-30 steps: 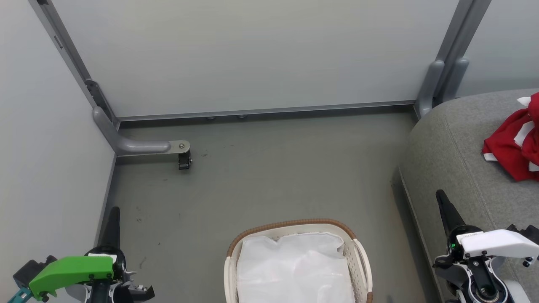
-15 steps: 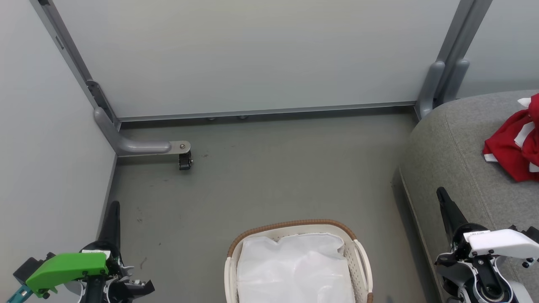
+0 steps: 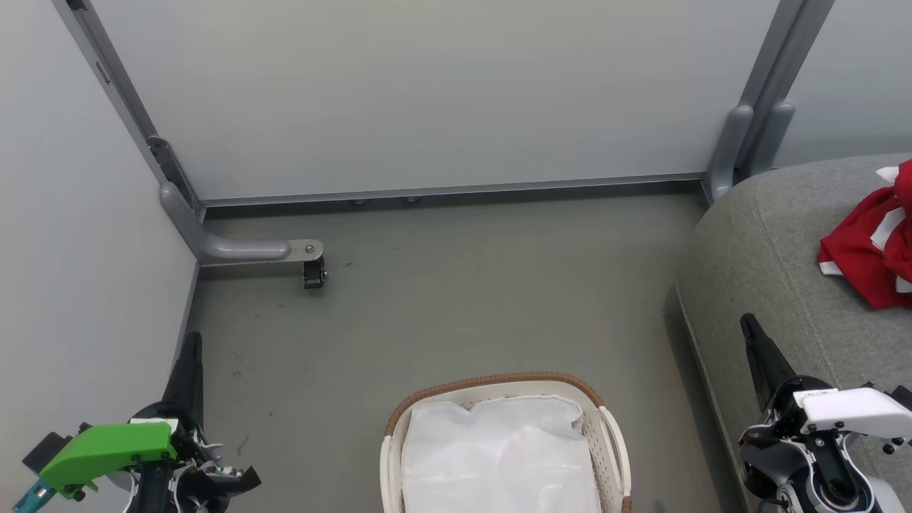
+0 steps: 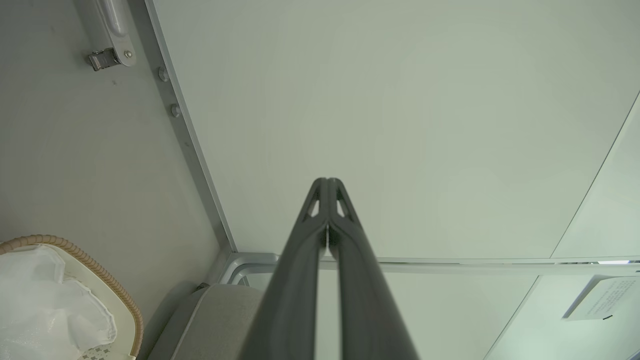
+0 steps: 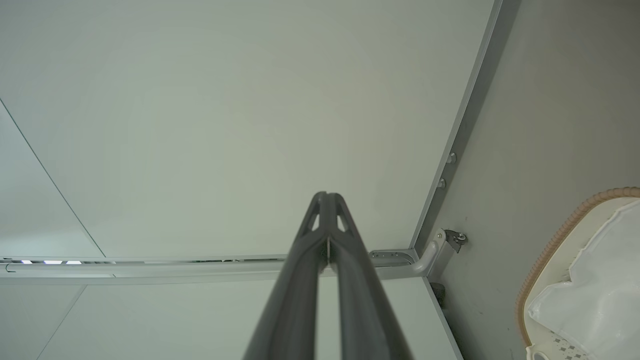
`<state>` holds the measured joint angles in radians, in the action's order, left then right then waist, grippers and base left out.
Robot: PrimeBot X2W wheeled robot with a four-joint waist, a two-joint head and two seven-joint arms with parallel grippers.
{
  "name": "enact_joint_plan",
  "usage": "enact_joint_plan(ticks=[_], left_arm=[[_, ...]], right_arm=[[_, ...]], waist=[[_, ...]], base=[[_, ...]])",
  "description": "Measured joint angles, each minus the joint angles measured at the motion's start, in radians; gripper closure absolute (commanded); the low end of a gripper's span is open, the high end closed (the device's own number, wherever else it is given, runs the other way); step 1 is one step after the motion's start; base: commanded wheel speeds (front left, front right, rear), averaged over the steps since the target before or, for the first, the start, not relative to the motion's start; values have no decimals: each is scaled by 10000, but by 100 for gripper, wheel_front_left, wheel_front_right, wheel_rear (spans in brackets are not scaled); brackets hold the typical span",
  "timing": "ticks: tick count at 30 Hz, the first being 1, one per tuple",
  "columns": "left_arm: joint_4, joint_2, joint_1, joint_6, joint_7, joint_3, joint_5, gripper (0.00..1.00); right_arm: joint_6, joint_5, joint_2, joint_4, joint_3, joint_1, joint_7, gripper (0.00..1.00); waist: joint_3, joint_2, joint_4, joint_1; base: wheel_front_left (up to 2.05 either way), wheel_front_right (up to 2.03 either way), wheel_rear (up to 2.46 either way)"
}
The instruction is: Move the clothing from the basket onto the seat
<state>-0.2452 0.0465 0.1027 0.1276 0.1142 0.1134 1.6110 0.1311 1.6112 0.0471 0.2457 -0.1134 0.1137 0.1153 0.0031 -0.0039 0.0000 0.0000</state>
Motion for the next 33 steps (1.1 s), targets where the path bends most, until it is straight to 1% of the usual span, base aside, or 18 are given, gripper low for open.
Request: enact_joint_plan(ticks=[33], left_arm=[[0,0,1,0,0,0,2,100]], right_arm=[[0,0,0,-2,-2,-1,0,100]], waist=[[0,0,0,0]], base=[[0,0,0]])
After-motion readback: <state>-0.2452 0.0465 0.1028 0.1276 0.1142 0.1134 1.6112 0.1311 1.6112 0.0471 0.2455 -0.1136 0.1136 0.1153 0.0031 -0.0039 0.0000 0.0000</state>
